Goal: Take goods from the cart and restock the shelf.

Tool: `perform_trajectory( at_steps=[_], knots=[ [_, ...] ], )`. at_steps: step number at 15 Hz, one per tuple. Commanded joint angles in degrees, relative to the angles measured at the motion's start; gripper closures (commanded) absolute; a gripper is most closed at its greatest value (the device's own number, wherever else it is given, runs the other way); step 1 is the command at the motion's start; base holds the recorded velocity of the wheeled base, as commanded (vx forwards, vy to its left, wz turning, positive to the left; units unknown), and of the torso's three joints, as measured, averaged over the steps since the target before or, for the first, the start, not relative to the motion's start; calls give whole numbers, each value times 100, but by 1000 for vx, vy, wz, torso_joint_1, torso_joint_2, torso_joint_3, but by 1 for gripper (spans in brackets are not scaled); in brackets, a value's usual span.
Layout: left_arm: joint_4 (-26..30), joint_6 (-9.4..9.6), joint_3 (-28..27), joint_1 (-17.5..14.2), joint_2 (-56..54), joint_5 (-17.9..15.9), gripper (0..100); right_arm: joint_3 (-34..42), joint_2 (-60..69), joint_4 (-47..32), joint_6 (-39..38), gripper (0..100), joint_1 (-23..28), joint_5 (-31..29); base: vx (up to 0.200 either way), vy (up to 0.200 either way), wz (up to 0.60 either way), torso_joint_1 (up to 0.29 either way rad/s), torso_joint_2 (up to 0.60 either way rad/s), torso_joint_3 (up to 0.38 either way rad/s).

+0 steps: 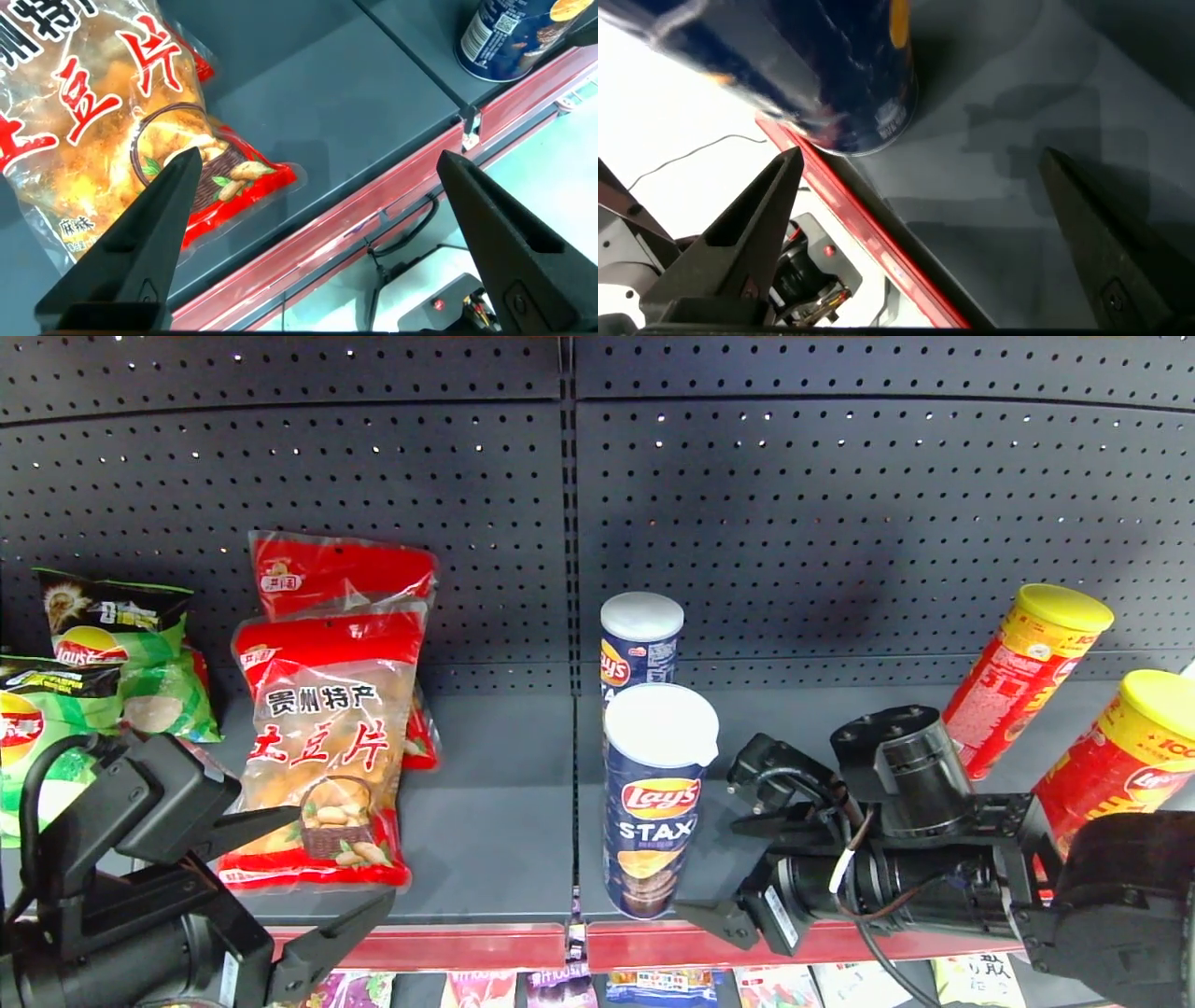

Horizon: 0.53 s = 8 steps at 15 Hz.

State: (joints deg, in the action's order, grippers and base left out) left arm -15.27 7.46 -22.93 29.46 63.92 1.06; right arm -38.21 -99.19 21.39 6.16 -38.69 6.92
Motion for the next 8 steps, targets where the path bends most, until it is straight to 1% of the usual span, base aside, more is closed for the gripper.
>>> perform_trajectory(
  at_steps=[1,4,8],
  knots=[
    [-2,1,8,-2,24,-1,0,-29,-12,-4,8,0,108,-33,0,0,0,0,0,0],
    [-2,1,-27,-11,33,-1,0,-38,-162,-4,0,0,152,-385,0,0,0,0,0,0],
    [-2,1,-36,-72,33,-18,0,-135,-293,-4,0,0,204,-455,0,0,0,0,0,0]
  ],
)
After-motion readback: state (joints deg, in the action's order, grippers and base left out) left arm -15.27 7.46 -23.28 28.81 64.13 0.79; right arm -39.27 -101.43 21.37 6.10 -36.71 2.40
